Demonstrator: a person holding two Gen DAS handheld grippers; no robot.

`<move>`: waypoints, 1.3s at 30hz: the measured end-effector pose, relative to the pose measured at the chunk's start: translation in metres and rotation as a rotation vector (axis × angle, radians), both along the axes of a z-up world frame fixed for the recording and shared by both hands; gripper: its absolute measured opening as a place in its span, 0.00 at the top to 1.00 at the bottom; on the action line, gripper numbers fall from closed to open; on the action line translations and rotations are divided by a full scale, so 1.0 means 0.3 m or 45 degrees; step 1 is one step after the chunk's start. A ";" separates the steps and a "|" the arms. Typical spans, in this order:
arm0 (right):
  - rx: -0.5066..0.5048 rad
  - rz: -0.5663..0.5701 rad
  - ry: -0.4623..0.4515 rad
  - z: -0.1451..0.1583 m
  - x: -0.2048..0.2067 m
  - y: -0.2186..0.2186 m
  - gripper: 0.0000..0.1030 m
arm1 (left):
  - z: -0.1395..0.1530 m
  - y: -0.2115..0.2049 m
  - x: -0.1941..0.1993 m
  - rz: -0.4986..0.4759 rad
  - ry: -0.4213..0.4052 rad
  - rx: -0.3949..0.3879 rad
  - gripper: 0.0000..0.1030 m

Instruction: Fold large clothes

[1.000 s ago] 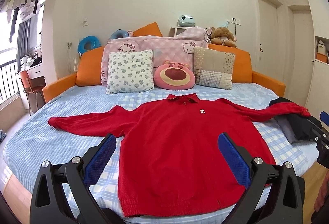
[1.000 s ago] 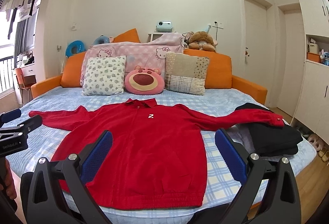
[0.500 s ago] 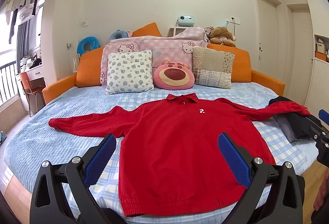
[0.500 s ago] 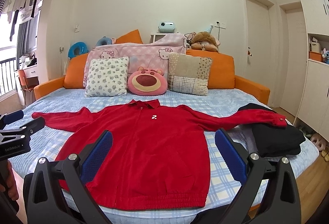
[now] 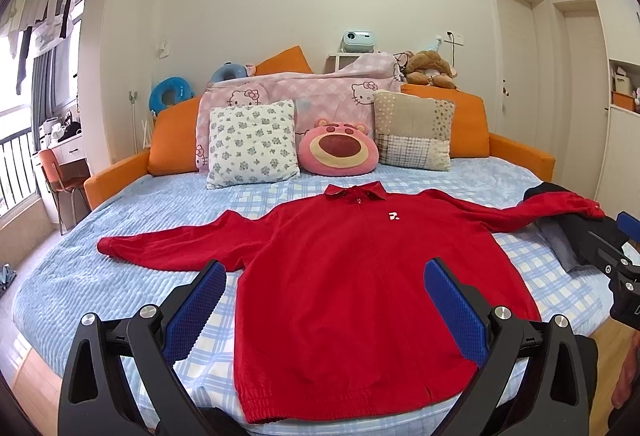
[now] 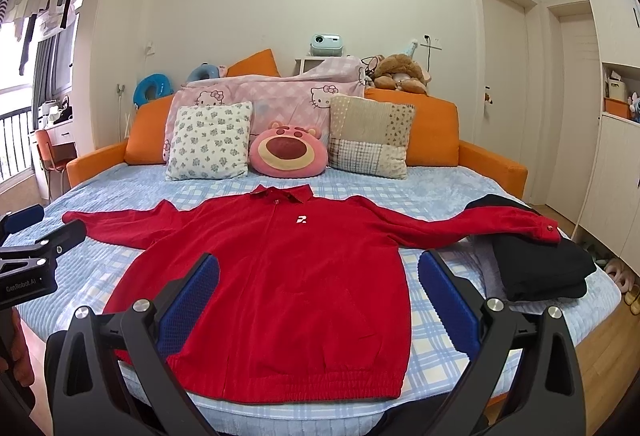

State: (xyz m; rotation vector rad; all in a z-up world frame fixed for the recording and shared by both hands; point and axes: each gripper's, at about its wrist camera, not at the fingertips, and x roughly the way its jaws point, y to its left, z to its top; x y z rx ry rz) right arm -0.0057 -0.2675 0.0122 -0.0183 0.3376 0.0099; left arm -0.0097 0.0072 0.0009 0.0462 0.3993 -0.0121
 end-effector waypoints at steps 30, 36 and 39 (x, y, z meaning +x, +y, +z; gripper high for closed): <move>0.014 0.007 0.022 0.000 0.025 -0.009 0.04 | 0.001 -0.001 0.025 -0.019 0.005 0.021 0.03; 0.012 -0.022 0.039 -0.007 0.064 -0.030 0.04 | 0.014 -0.037 0.087 -0.077 0.007 0.015 0.02; 0.024 -0.042 0.043 -0.009 0.087 -0.050 0.04 | 0.014 -0.064 0.121 -0.118 0.016 0.016 0.02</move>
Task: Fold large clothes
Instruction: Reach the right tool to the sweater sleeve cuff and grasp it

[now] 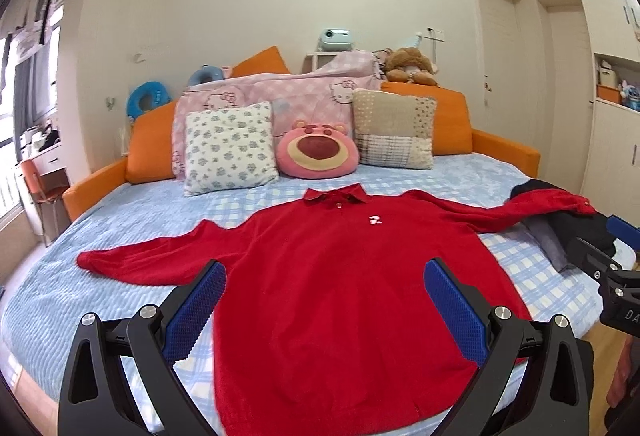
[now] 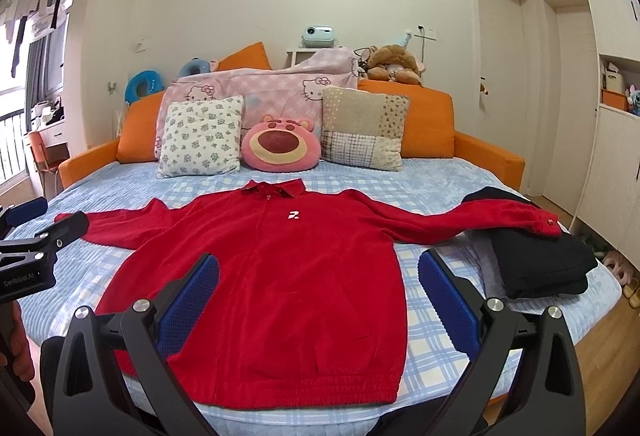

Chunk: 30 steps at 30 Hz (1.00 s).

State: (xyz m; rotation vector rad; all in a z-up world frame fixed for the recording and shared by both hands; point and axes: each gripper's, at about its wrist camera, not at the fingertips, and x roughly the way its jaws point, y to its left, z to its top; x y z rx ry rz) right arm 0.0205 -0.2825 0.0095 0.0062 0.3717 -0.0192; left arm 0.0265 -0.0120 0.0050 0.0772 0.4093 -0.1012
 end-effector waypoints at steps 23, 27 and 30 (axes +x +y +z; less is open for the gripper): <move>0.275 -0.189 0.071 -0.014 0.405 -0.764 0.04 | -0.119 -0.548 0.698 -0.429 0.257 -0.347 0.02; 0.462 -0.311 0.171 -0.024 0.468 -1.072 0.04 | -0.218 -0.630 0.905 -0.461 0.436 -0.545 0.02; 0.632 -0.359 0.216 -0.040 0.493 -1.291 0.04 | -0.318 -0.696 1.039 -0.395 0.530 -0.629 0.02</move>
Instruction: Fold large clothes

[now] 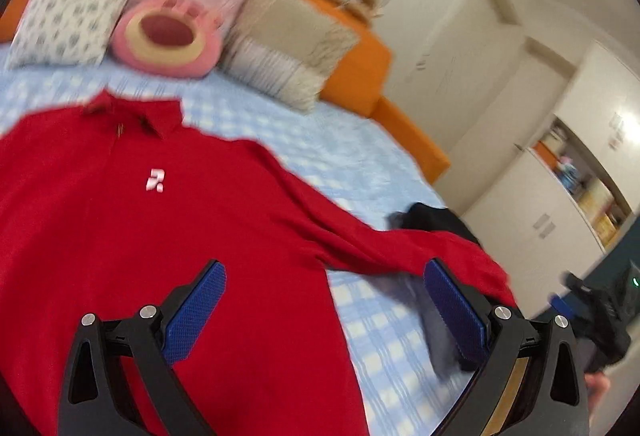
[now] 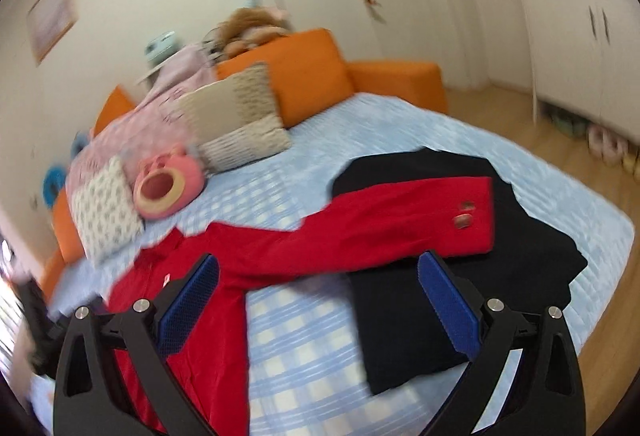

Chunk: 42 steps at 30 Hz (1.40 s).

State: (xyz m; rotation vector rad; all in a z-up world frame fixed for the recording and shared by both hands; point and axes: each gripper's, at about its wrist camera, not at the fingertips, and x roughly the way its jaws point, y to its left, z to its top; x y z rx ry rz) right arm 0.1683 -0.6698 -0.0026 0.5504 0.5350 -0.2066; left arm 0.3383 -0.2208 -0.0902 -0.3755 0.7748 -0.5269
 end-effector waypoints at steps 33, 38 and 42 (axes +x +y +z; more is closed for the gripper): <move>0.392 0.212 0.222 -0.100 0.409 -0.381 0.93 | -0.278 -0.322 0.283 0.049 0.087 0.287 0.17; 0.246 0.213 0.097 0.150 0.487 -0.295 0.94 | -0.246 -0.320 0.284 0.135 -0.008 0.491 0.11; 0.045 0.195 0.044 0.373 0.574 -0.193 0.98 | -0.239 -0.359 0.264 0.106 -0.117 0.628 0.11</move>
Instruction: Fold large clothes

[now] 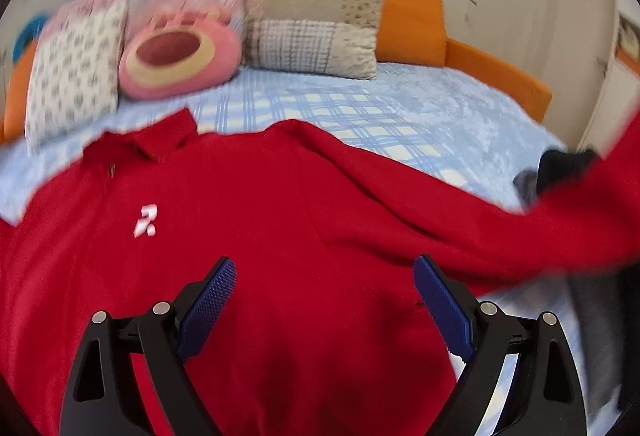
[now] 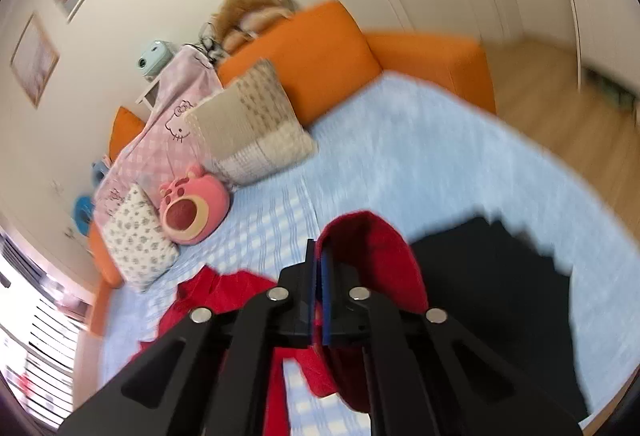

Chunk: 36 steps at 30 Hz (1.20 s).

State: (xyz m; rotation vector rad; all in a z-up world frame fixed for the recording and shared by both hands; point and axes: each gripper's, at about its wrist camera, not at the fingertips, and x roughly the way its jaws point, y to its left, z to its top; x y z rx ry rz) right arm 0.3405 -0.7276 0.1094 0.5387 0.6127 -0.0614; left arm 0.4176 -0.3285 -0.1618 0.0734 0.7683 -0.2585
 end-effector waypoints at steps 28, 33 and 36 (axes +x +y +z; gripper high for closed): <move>-0.501 0.790 0.109 0.163 0.610 1.793 0.98 | -0.166 -0.226 -0.091 -0.333 -0.101 0.248 0.96; -0.491 0.936 0.215 -0.119 0.632 2.113 0.98 | -0.173 -0.232 -0.085 -0.328 -0.099 0.239 0.96; -0.453 0.968 0.293 -0.325 0.632 2.245 0.98 | -0.174 -0.220 -0.075 -0.323 -0.089 0.233 0.96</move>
